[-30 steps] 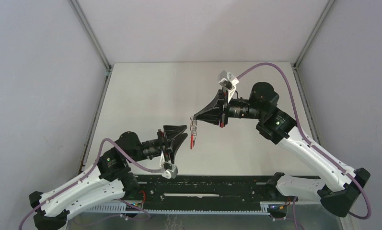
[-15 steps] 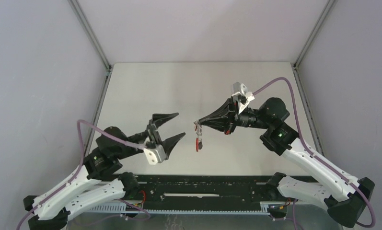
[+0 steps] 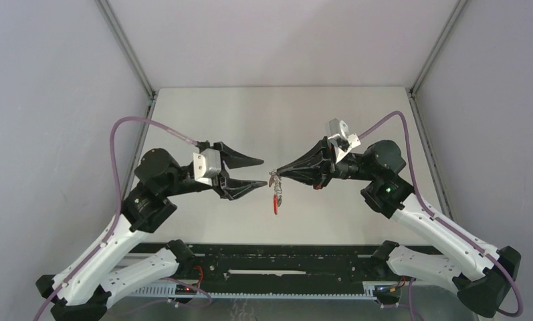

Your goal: Put the keys on the keyring

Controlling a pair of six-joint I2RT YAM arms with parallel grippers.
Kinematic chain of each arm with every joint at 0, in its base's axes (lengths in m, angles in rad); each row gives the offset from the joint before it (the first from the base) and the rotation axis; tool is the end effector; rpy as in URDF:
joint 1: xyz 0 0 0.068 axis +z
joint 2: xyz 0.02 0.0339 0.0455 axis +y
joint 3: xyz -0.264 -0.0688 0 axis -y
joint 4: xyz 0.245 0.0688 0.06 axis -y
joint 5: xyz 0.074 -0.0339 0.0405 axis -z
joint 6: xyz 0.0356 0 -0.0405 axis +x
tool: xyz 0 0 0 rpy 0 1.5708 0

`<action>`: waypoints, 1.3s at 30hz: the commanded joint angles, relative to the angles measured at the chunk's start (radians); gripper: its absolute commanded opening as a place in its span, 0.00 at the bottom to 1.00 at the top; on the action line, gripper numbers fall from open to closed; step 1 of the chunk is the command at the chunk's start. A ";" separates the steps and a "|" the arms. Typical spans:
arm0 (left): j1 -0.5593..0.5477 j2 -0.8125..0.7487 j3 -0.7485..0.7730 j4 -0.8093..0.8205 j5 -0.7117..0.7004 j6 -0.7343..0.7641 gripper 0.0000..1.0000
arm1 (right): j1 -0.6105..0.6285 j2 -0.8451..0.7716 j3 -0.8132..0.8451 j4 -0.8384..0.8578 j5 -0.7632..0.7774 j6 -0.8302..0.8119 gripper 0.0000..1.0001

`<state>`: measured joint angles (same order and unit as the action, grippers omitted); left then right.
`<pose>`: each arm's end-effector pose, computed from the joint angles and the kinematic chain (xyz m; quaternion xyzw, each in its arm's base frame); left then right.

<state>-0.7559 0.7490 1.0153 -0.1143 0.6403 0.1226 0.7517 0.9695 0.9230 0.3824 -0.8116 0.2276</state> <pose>0.0935 -0.1174 0.4311 0.4790 0.4580 -0.4191 0.6206 0.1366 0.1631 0.4122 -0.4487 0.4304 0.5540 0.5536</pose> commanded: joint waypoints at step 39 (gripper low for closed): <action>0.012 0.022 0.003 -0.050 0.045 0.023 0.14 | 0.072 0.053 0.014 0.169 -0.053 0.005 0.00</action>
<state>-0.7494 0.7815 1.0153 -0.1921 0.7364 0.1390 0.8127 1.0252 0.9230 0.5045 -0.8589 0.2306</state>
